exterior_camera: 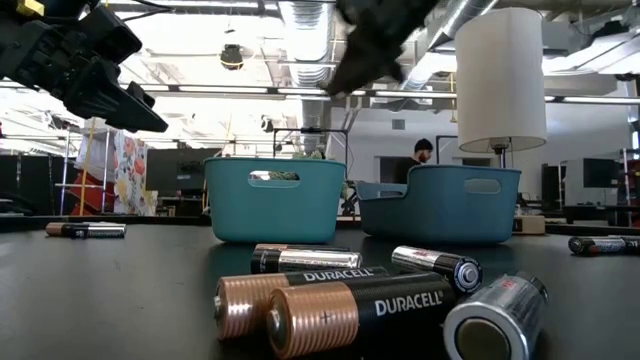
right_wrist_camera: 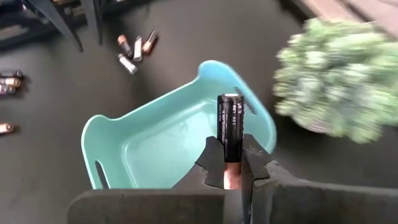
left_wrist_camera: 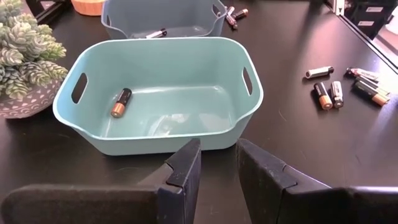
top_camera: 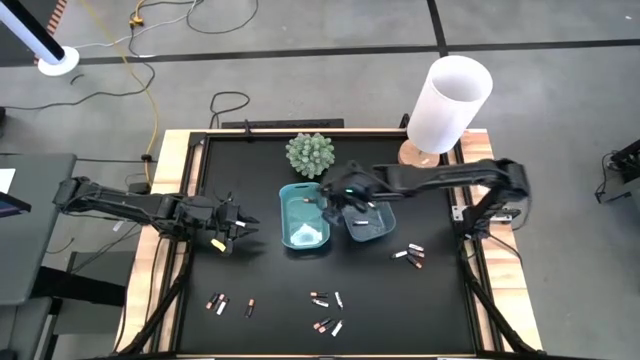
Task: Sort batteries
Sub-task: Put the black battery into the green bin
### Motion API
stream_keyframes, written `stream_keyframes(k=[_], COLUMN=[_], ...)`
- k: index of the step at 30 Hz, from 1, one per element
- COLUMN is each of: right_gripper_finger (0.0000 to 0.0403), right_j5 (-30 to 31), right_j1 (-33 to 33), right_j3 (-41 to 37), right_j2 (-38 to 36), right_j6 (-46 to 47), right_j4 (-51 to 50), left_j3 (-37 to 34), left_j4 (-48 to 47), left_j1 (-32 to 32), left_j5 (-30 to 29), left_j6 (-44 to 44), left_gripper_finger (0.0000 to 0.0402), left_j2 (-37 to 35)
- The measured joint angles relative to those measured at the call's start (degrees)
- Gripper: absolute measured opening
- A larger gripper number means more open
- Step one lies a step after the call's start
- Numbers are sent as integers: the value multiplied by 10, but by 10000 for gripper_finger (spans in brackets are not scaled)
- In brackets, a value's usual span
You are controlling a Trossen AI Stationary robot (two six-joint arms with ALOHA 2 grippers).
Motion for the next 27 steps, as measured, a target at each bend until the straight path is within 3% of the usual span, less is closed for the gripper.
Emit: stream_keyframes(k=[10, 19, 27], right_gripper_finger=[13, 14, 31], right_j5=[-109, -116, -119], right_j1=[-27, -27, -27], right_j3=[134, 221, 229], right_j2=[204, 317, 360], right_j6=[-50, -52, -52], right_j4=[-7, -93, -107], left_j3=[0, 0, 0], left_j4=[-3, -5, -5], left_j1=[0, 0, 0], left_j5=[0, 0, 0], left_j6=[1, 0, 0], left_gripper_finger=[97, 97, 97], left_j2=[0, 0, 0])
